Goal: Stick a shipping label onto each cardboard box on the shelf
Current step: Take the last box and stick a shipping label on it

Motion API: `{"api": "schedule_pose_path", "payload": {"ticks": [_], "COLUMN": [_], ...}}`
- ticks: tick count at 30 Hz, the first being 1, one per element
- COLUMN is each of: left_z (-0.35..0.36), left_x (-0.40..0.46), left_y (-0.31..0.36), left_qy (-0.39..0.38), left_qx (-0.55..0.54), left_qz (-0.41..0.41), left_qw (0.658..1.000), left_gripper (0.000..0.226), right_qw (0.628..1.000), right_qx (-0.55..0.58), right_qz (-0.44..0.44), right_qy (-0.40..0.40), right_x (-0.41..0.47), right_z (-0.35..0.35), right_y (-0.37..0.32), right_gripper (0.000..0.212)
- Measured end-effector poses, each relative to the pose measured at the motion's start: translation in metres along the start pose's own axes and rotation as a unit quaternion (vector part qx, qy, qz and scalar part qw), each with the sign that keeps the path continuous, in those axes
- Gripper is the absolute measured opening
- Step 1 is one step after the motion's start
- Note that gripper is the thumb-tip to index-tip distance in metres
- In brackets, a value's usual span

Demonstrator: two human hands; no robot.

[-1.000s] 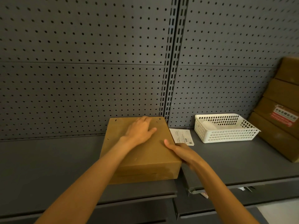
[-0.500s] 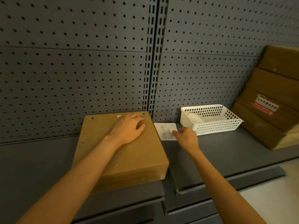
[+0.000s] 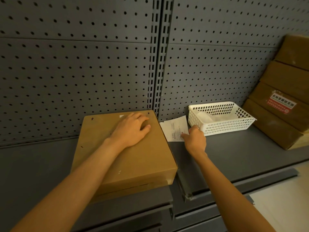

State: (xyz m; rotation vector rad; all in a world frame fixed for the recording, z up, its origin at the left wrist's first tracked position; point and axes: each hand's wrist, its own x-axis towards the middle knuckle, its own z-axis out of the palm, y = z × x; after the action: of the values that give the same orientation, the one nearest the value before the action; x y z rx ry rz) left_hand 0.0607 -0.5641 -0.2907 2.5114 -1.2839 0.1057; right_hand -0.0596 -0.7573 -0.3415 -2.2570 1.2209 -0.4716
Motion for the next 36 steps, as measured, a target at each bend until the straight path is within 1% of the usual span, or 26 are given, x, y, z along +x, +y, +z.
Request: {"api": "schedule_pose_path", "payload": {"ticks": [3, 9, 12, 14, 17, 21, 23, 25, 26, 28, 29, 31, 33, 36], "left_z": [0.0, -0.001, -0.002, -0.002, -0.003, -0.005, -0.006, -0.006, -0.007, -0.011, -0.012, -0.015, -0.015, -0.014], "left_x": [0.0, -0.001, -0.001, -0.001, -0.001, -0.003, -0.004, -0.004, -0.003, 0.001, 0.003, 0.006, 0.007, 0.008], "left_y": [0.0, 0.002, 0.002, 0.002, 0.001, 0.003, 0.005, 0.007, 0.008, 0.009, 0.008, 0.005, 0.002, 0.0], "left_qy": [0.001, 0.002, 0.0, -0.001, -0.001, 0.015, 0.039, 0.073, 0.089, 0.117, 0.127, 0.147, 0.155, 0.152], "left_qx": [-0.004, -0.01, -0.012, -0.014, -0.02, -0.027, -0.031, -0.086, -0.145, -0.28, -0.326, -0.361, -0.364, -0.371], "left_qz": [0.003, 0.003, 0.001, -0.001, -0.004, -0.004, 0.002, -0.008, -0.027, -0.075, -0.095, -0.119, -0.137, -0.146], "left_qw": [1.0, 1.0, 1.0, 1.0, 1.0, 1.0, 0.999, 0.994, 0.985, 0.95, 0.932, 0.913, 0.908, 0.904], "left_gripper": [0.047, 0.047, 0.046, 0.046, 0.046, 0.044, 0.041, 0.038, 0.037, 0.03, 0.025, 0.013, 0.005, 0.007], "right_qw": [1.0, 0.999, 0.998, 0.994, 0.978, 0.944, 0.929, 0.914, 0.908, 0.905, 0.905, 0.908, 0.912, 0.914], "right_qx": [0.004, 0.022, 0.055, 0.103, 0.203, 0.327, 0.37, 0.406, 0.417, 0.422, 0.419, 0.408, 0.39, 0.372], "right_qz": [0.003, 0.001, -0.013, -0.018, -0.009, 0.0, 0.003, 0.005, 0.003, -0.008, -0.014, -0.025, -0.03, -0.04], "right_qy": [0.01, 0.029, 0.035, 0.045, 0.054, 0.033, 0.011, -0.021, -0.036, -0.06, -0.069, -0.09, -0.119, -0.157], "right_x": [-0.002, -0.006, -0.007, -0.008, -0.008, -0.014, -0.018, -0.025, -0.028, -0.034, -0.037, -0.041, -0.043, -0.041], "right_z": [0.0, -0.006, -0.011, -0.016, -0.026, -0.042, -0.047, -0.047, -0.046, -0.042, -0.039, -0.033, -0.031, -0.034], "right_y": [0.001, 0.004, 0.002, -0.001, -0.011, -0.034, -0.046, -0.057, -0.062, -0.069, -0.071, -0.073, -0.074, -0.071], "right_gripper": [0.024, 0.027, 0.023, 0.021, 0.025, 0.014, 0.013, 0.013, 0.013, 0.015, 0.016, 0.015, 0.014, 0.015]}}
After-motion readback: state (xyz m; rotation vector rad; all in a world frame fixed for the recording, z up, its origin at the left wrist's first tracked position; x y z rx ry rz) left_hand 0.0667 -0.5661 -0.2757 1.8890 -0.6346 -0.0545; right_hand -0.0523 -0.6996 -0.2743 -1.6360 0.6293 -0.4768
